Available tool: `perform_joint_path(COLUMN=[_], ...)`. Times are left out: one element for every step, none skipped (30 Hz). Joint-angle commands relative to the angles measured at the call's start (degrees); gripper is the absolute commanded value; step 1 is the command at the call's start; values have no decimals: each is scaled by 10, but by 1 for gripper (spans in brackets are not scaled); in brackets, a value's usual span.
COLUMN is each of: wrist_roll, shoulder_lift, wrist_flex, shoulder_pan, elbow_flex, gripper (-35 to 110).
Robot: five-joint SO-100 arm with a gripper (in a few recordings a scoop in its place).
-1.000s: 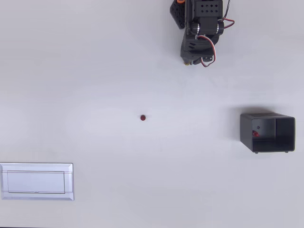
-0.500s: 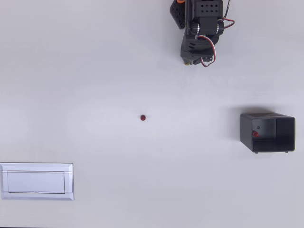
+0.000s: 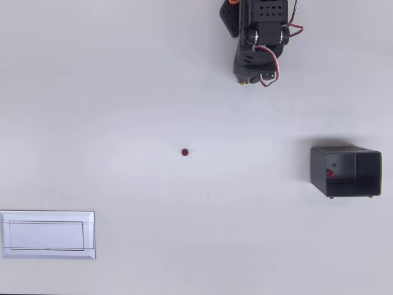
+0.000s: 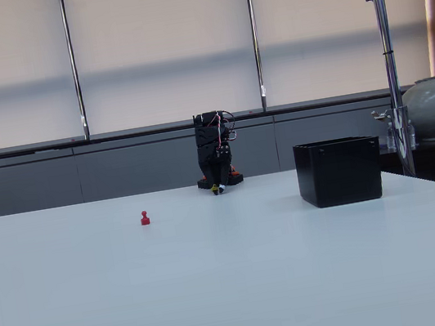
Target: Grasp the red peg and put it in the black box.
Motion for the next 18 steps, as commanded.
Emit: perform_joint_path(wrist_roll=[39, 85, 183, 196, 144, 124, 123, 137, 135, 132, 126, 120, 120, 119, 119, 122, 119, 113], shoulder_lift=[37, 48, 62, 73, 88, 100, 114, 133, 149, 163, 178, 195, 215, 235, 252, 266, 279, 295], wrist_flex=[-10, -11, -21, -57, -99, -124, -139, -149, -165, -182, -207, -234, -265, -294, -323, -346, -372, -399], shoulder_pan=[6, 11, 24, 38, 41, 41, 42, 47, 52, 56, 63, 71, 81, 89, 96, 104, 109, 113], elbow_flex=[4, 4, 5, 5, 5, 5, 5, 5, 5, 5, 5, 5, 5, 5, 5, 5, 5, 6], gripper=[0, 0, 0, 0, 0, 0, 1, 1, 1, 1, 2, 3, 3, 3, 3, 3, 3, 3])
